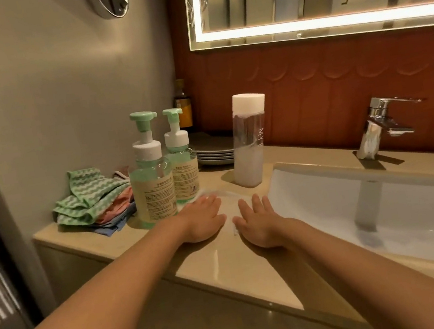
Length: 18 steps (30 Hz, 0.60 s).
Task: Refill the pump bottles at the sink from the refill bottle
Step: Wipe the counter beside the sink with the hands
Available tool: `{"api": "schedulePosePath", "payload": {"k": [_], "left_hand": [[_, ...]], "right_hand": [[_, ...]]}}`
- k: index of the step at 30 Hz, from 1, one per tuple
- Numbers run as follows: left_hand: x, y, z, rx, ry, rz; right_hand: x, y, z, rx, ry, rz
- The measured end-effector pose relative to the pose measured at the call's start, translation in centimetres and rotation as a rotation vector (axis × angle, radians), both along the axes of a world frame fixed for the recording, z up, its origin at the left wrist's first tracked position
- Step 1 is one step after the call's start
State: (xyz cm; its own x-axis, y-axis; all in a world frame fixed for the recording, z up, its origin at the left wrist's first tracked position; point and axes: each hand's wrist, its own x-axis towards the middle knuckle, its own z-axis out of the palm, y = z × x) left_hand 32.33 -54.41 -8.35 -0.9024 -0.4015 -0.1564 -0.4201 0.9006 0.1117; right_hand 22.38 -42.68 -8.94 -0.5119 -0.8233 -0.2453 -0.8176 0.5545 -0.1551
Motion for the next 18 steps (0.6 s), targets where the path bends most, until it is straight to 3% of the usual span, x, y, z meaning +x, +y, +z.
{"api": "schedulePosePath", "payload": {"k": [18], "left_hand": [[-7.3, -3.2, -0.3, 0.022, 0.028, 0.005]], "right_hand": [[-6.5, -4.0, -1.2, -0.064, -0.008, -0.065]]}}
